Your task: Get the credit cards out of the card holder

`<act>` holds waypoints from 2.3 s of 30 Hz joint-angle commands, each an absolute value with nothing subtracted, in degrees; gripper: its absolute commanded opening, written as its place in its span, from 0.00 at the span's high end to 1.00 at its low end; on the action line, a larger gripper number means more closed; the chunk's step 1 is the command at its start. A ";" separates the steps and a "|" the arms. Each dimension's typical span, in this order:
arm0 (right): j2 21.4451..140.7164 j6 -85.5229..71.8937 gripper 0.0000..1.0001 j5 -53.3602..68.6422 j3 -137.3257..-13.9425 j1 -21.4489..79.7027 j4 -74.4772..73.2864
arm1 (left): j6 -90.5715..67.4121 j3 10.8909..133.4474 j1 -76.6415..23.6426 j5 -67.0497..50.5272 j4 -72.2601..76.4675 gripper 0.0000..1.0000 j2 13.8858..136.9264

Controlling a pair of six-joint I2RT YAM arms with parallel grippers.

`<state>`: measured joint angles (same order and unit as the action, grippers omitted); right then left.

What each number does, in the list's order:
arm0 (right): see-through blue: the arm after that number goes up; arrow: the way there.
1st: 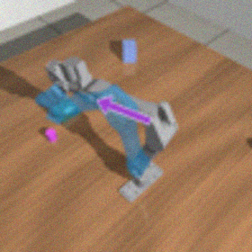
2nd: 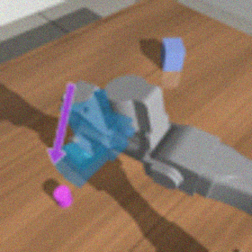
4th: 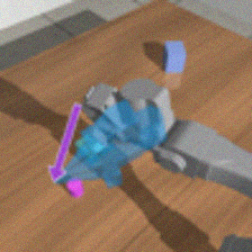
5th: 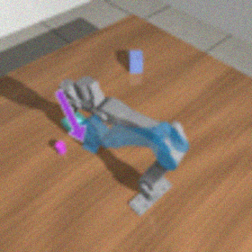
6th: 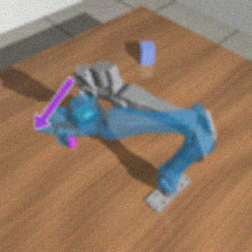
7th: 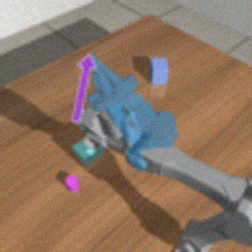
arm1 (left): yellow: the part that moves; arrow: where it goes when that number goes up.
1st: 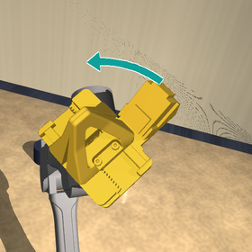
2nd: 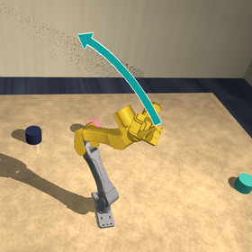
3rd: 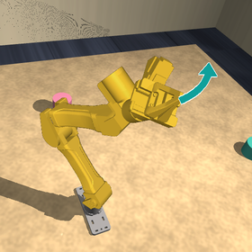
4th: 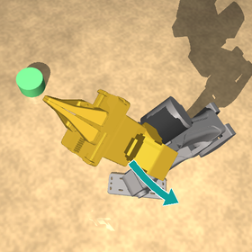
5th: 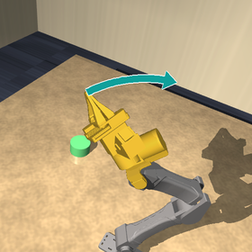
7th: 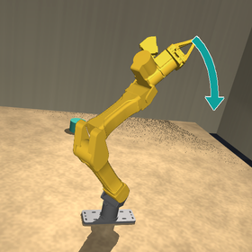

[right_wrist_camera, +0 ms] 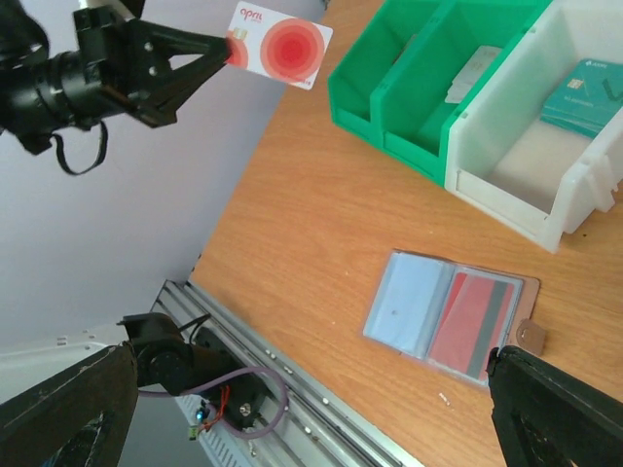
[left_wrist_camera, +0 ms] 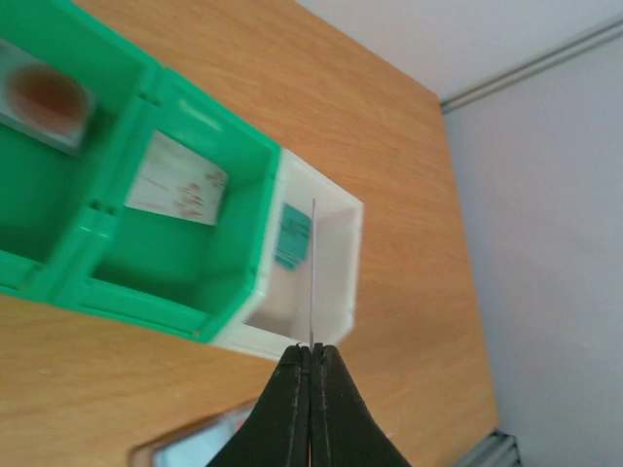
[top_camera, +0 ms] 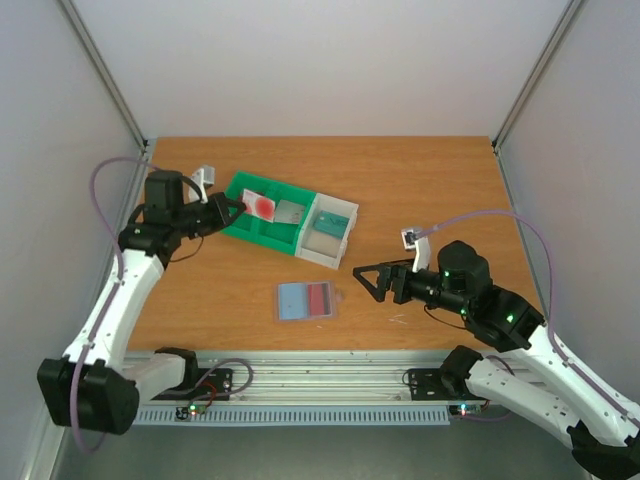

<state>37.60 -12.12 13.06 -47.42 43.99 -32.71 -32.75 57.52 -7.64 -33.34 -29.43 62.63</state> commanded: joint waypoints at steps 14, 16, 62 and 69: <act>39.14 -7.25 0.01 9.57 -49.73 43.92 -31.90 | -16.95 83.17 2.10 -28.58 -42.40 1.00 93.42; 39.03 -6.49 0.01 8.95 -49.97 43.94 -31.59 | -14.77 86.90 2.19 -28.41 -43.79 0.99 96.83; 51.65 -1.84 0.01 3.13 -58.21 43.94 -32.82 | -8.96 103.09 1.23 -33.31 -40.15 0.96 125.43; 51.96 -1.57 0.02 1.43 -57.95 43.90 -32.70 | -7.93 105.26 1.14 -32.08 -41.83 0.87 126.47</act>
<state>51.96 -2.26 3.44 -57.74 43.99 -33.65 -9.17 102.94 1.37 -33.01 -41.98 125.21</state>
